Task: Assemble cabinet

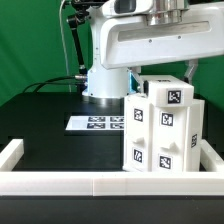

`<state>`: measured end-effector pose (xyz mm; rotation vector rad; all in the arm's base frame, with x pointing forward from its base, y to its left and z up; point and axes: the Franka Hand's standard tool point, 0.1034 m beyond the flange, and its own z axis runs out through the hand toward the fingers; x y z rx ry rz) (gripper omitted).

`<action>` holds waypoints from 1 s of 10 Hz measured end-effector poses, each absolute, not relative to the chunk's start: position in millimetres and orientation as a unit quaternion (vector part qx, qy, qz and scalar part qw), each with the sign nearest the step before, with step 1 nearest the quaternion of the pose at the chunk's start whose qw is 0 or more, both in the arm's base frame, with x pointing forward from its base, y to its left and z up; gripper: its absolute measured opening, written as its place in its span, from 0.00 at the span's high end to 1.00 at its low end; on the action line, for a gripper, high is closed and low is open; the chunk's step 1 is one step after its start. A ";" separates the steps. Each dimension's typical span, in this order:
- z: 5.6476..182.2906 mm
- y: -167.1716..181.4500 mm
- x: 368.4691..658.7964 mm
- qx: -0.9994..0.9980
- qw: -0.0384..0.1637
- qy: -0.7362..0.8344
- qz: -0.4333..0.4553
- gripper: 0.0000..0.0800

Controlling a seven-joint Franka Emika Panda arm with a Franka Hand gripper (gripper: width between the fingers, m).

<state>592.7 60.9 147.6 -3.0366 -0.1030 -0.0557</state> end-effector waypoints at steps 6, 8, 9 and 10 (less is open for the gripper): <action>147.7 58.6 595.5 -0.984 0.069 0.163 -0.015 0.30; 148.0 58.5 596.1 -0.970 0.071 0.234 -0.012 0.30; 148.2 58.6 596.4 -0.964 0.071 0.255 -0.011 0.30; 148.3 59.0 596.7 -0.950 0.073 0.304 -0.010 0.30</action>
Offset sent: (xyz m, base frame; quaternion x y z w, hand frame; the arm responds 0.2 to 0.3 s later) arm 0.0130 -0.0054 0.0006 0.0543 0.0107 0.2088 0.9764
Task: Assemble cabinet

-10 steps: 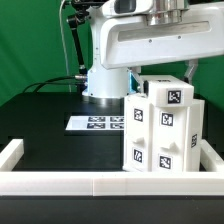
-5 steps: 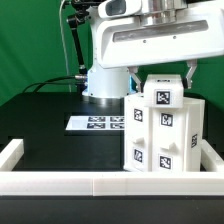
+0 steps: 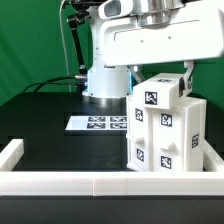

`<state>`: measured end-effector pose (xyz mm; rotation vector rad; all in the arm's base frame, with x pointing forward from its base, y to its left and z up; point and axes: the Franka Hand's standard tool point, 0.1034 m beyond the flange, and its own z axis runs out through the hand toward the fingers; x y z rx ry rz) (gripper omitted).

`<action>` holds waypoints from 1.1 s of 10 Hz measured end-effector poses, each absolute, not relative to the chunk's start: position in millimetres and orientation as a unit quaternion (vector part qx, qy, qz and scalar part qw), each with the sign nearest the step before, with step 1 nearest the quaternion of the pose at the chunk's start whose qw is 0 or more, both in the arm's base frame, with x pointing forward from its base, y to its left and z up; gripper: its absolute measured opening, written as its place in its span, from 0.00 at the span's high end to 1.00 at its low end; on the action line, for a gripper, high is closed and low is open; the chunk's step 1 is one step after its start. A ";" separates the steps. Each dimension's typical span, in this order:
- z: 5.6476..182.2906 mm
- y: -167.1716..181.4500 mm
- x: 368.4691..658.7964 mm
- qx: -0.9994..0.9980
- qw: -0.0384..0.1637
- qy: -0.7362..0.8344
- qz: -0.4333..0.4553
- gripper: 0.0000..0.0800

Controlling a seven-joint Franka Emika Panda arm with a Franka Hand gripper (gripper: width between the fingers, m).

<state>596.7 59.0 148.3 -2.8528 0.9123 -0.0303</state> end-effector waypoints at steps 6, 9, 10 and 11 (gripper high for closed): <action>149.3 68.5 595.2 -0.867 0.084 0.491 0.006 0.30; 149.9 71.9 595.4 -0.820 0.090 0.565 0.017 0.30; 150.1 73.1 595.4 -0.800 0.091 0.593 0.020 0.30; 150.3 76.7 595.0 -0.768 0.095 0.633 0.023 0.30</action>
Offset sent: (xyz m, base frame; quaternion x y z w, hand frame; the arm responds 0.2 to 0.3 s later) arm -0.0037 0.0038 -0.0010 -0.0078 0.0123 0.1988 0.9799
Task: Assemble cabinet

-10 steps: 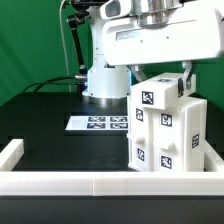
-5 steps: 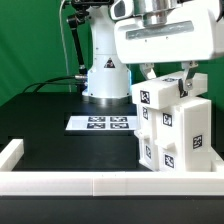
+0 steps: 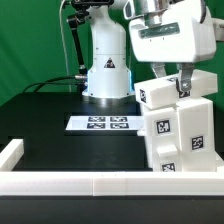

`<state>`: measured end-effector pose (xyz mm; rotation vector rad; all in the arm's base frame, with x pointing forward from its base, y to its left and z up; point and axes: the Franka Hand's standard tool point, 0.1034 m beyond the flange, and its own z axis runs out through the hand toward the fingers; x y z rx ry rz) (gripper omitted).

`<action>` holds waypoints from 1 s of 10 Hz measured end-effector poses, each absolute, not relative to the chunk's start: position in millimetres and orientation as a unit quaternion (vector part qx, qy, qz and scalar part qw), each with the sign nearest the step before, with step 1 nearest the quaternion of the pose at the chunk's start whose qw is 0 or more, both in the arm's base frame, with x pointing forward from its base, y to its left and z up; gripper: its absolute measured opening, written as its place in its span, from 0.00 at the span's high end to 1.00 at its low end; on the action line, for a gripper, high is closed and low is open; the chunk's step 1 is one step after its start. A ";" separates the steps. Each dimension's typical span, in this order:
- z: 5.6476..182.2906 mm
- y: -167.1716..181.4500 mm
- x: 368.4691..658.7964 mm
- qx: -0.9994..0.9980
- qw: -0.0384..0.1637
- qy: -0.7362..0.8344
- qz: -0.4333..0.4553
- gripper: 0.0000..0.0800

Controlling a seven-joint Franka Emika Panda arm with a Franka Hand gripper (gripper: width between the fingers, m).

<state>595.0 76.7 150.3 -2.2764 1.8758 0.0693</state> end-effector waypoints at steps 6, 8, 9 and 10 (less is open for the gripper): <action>150.9 92.5 595.0 -0.578 0.105 0.808 0.053 0.30; 151.6 94.2 595.8 -0.527 0.106 0.841 0.061 0.30; 152.0 95.4 596.1 -0.510 0.107 0.851 0.066 0.30; 152.3 96.9 596.2 -0.501 0.110 0.856 0.070 0.30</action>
Offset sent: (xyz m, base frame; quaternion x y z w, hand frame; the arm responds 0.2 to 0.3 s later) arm -0.0063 0.0057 -0.0020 -0.0151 0.0067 0.2874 0.9577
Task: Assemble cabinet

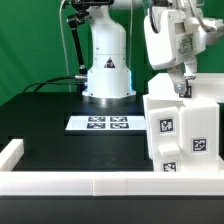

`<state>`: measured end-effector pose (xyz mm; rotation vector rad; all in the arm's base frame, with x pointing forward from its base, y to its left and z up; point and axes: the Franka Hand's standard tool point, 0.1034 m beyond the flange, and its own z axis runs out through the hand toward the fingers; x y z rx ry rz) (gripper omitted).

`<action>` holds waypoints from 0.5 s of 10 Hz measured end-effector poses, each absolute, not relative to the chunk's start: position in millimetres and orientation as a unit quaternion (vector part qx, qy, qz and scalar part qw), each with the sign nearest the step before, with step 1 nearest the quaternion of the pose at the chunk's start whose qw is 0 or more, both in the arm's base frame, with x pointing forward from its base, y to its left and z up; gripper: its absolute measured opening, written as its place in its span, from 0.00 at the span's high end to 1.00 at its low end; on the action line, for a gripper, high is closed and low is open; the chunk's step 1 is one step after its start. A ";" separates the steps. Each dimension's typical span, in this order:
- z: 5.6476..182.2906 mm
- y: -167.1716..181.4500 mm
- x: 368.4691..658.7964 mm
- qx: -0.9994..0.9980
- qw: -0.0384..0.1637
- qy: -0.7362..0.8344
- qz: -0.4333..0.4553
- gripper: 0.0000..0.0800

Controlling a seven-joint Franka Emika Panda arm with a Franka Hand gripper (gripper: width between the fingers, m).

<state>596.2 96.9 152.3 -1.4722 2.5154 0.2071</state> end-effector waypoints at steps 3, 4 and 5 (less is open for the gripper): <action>152.9 103.5 595.8 -0.487 0.112 0.863 0.077 0.30; 153.3 104.2 596.3 -0.476 0.117 0.868 0.085 0.30; 153.2 103.9 596.2 -0.490 0.119 0.859 0.084 0.30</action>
Offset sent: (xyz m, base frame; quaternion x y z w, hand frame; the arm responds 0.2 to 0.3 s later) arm -0.0020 -0.0039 -0.0029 -0.0227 0.0086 0.2582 0.9658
